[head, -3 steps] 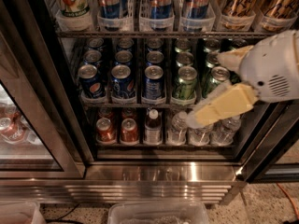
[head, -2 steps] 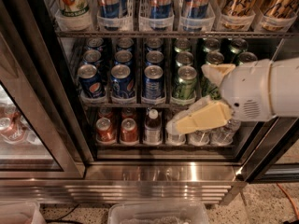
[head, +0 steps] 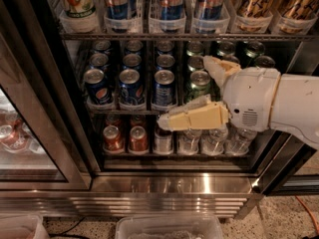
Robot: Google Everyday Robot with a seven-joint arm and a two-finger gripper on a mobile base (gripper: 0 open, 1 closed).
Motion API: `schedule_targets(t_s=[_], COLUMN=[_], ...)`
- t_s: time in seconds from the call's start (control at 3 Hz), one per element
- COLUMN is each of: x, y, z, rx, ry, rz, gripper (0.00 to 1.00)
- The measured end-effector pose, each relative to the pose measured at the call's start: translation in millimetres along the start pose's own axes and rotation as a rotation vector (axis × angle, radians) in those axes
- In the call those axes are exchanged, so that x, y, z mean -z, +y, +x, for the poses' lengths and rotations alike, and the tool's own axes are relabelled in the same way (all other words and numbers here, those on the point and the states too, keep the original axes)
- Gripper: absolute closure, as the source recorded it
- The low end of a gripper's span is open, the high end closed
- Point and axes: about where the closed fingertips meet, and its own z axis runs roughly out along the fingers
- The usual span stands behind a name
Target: Pick pepsi can from middle shelf of fridge
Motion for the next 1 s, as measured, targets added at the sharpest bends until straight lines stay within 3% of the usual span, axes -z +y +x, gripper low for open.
schedule_targets(t_s=[0.33,0.67,1.0], x=[-0.8,-4.9,-16.6], y=[1.2,-0.7,-5.4], z=[-0.8,1.1,21.1], rx=[0.002,0.006,-0.038], ry=[0.001,-0.044,-0.127], rz=[-0.003,0.024,0.091], gripper=[0.0,0.0,0.0])
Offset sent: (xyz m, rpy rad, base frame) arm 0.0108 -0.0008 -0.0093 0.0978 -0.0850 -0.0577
